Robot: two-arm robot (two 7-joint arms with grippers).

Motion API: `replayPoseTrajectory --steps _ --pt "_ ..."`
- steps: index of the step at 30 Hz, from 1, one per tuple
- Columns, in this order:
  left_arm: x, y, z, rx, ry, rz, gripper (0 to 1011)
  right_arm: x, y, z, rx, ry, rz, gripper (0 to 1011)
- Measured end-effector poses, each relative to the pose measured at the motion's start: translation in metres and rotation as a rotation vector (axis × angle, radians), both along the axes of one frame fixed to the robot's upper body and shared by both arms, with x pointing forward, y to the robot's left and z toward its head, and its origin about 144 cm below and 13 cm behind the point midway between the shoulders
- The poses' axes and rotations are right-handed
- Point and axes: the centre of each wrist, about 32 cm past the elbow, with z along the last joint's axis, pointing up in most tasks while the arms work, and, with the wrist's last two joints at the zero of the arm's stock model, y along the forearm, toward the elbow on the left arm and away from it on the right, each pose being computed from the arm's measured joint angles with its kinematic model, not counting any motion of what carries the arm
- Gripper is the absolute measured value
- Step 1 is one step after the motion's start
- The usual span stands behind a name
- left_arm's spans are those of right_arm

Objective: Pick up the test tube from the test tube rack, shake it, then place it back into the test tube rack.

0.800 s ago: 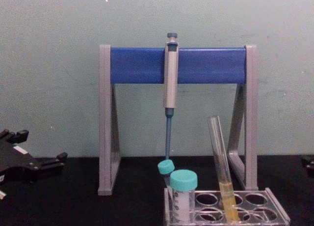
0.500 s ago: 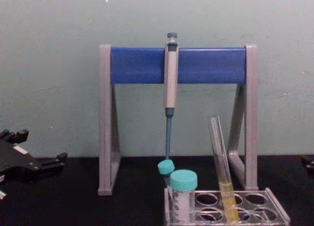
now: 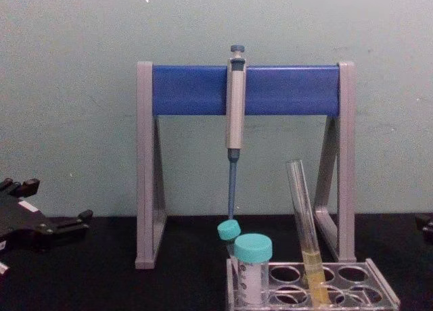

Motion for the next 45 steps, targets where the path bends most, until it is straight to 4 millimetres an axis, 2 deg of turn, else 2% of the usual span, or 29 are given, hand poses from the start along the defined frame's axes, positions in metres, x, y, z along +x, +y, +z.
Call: replayPoseTrajectory --steps 23,34,45 --pt "0.0 0.0 0.0 0.0 0.0 0.0 1001 0.001 -0.005 0.006 0.042 -0.004 0.037 1000" --pt "0.0 0.0 0.0 0.0 0.0 0.0 1001 -0.006 -0.009 0.024 0.141 -0.015 0.234 1000" --pt "0.0 0.0 0.0 0.0 0.0 0.0 1001 -0.004 0.008 0.033 0.216 0.055 0.468 1000"
